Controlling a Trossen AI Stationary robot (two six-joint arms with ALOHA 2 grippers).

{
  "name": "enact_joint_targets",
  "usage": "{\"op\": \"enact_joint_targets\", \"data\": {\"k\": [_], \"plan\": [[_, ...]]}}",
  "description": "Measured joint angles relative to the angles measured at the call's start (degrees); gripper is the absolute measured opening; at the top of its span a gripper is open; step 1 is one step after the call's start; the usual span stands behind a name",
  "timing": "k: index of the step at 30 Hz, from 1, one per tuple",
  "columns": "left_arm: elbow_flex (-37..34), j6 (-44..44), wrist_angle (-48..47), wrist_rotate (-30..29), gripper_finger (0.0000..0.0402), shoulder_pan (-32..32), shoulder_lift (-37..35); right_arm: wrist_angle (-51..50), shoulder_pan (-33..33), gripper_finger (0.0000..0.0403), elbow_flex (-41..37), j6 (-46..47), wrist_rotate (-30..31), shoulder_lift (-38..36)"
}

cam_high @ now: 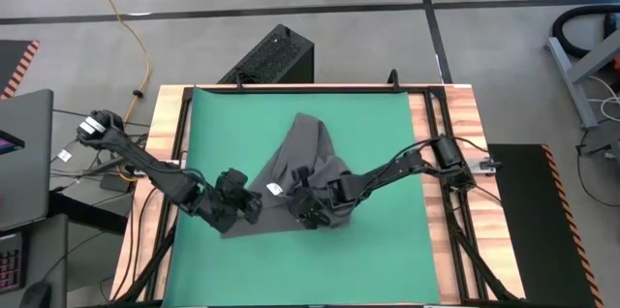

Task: Roll towel
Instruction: Roll the gray towel

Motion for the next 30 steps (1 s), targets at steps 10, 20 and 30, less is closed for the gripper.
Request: {"op": "enact_joint_targets", "data": {"k": [10, 20, 30], "plan": [[-10.8, -8.8, 16.9, -2.1, 0.0038, 0.1, 0.4, -0.1, -1.2, 0.0008, 1.3, -0.9, -1.6, 0.5], [-14.5, -19.4, 25.1, -2.6, 0.0116, 1.5, 0.4, 4.2, -2.2, 0.0008, 1.3, -10.4, -5.7, 0.5], [-14.5, -20.5, 26.0, -5.3, 0.0119, 3.1, 0.4, 5.8, -2.6, 0.0018, 1.2, -11.4, -7.4, 5.7]]}}
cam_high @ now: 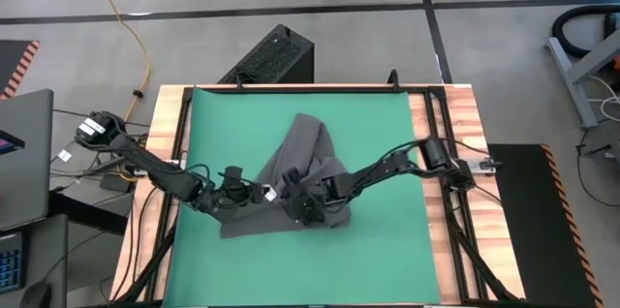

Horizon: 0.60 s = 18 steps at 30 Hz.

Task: Roll towel
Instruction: Roll the gray towel

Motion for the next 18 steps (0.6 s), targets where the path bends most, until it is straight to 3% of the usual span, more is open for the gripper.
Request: {"op": "enact_joint_targets", "data": {"k": [4, 18], "plan": [[0.0, 0.0, 0.0, 0.0, 0.0119, 0.0, 0.0, -0.6, 0.2, 0.0038, 0.2, -0.2, 5.3, 1.3], [0.0, 0.3, 0.4, 4.5, 0.0127, 0.0, 0.0, -0.4, 0.2, 0.0049, 1.1, 0.4, 1.9, 0.7]]}}
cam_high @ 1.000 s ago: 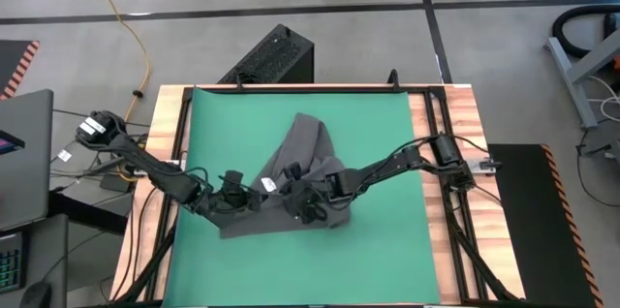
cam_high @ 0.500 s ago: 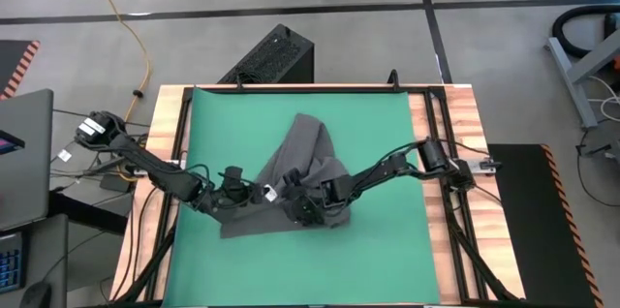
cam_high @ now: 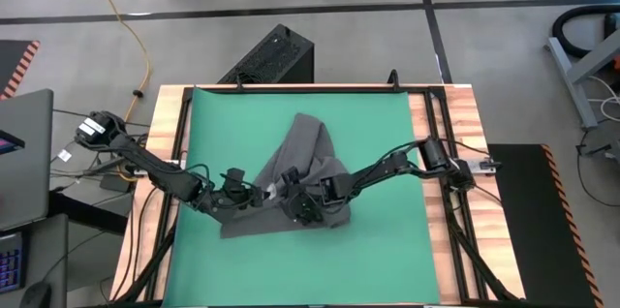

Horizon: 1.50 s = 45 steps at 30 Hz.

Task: Roll towel
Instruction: Roll the gray towel

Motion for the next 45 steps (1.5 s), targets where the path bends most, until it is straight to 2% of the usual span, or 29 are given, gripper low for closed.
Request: {"op": "enact_joint_targets", "data": {"k": [9, 14, 19, 25, 29, 33, 39, 45], "plan": [[0.0, -1.5, 0.4, 0.3, 0.0172, 1.8, 0.0, -1.9, 0.6, 0.005, 0.0, 4.5, -0.4, 0.0], [0.0, -1.0, 0.5, 0.3, 0.0179, 3.2, 0.0, -1.8, 0.7, 0.0061, 0.0, 7.4, -1.2, 0.0], [0.0, -0.1, 0.7, 2.0, 0.0179, 3.3, 0.0, -1.8, 0.2, 0.0108, 0.0, 12.2, -1.9, 0.0], [0.0, -0.2, 0.7, 8.0, 0.0179, 3.1, 0.0, -3.2, 0.2, 0.0188, 0.0, 12.7, -2.0, -0.4], [0.0, -1.5, 0.5, 7.1, 0.0179, 3.4, 0.0, -3.0, 0.2, 0.0219, 0.0, 12.9, -2.0, -0.5], [0.1, -3.1, 1.3, 6.1, 0.0179, 5.2, 1.9, -3.1, 0.2, 0.0227, 0.0, 13.0, -2.0, -0.5], [0.1, -2.8, 8.0, 10.5, 0.0179, 6.9, 8.5, -3.0, 0.1, 0.0228, 0.0, 13.1, -1.8, -0.5], [0.1, -4.1, 8.0, 13.1, 0.0179, 7.0, 12.2, -2.8, -0.2, 0.0225, 0.0, 13.1, -1.8, -0.5]]}}
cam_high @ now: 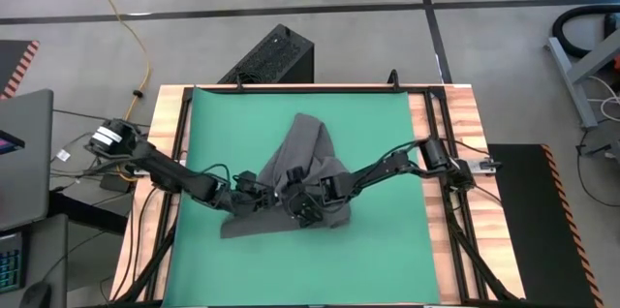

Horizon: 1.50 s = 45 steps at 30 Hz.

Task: Roll towel
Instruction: Roll the gray towel

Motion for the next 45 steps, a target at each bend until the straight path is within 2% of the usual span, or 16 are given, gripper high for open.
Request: {"op": "enact_joint_targets", "data": {"k": [3, 9, 32, 38, 45], "plan": [[0.0, -3.7, 1.3, -0.3, 0.0179, 0.0, 1.8, 0.3, -0.4, 0.0225, 0.0, 0.0, 0.0, 0.0], [0.0, -4.3, 9.4, 2.3, 0.0179, 0.0, 5.9, 0.3, -0.8, 0.0224, 0.0, 0.0, 0.0, 0.0], [0.4, -1.1, 7.2, 1.6, 0.0176, 3.2, 4.8, 0.3, -1.1, 0.0224, 0.0, -0.1, -1.5, 0.0], [0.4, 0.4, 7.6, 0.5, 0.0153, 3.2, 4.8, 0.2, -1.1, 0.0224, 0.0, -0.1, -1.6, 0.0], [0.4, 3.7, 7.6, 0.4, 0.0103, 4.5, 4.8, 0.2, -1.1, 0.0224, 0.0, -0.1, -1.6, 0.0]]}}
